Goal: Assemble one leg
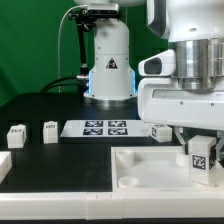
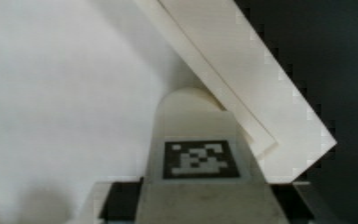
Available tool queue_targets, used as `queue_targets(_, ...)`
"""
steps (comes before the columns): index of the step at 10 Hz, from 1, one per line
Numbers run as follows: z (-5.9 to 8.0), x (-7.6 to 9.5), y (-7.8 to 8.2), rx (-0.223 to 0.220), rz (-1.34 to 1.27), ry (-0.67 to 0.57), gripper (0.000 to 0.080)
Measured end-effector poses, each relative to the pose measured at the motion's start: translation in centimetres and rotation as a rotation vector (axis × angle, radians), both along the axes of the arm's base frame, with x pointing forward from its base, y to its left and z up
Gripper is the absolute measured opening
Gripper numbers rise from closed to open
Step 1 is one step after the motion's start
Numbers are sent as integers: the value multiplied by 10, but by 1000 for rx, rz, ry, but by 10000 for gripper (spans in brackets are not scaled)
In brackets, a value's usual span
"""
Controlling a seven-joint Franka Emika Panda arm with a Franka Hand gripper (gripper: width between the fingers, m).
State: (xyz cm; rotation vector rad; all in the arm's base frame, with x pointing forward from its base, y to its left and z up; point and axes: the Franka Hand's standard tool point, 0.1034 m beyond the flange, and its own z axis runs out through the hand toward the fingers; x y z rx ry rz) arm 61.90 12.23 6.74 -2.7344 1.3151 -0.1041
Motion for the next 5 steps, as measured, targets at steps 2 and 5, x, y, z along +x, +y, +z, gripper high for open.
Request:
queue_targets(2, 0, 0, 2, 10, -160, 8, 291)
queue_targets(5, 0, 0, 3, 7, -100, 5, 470)
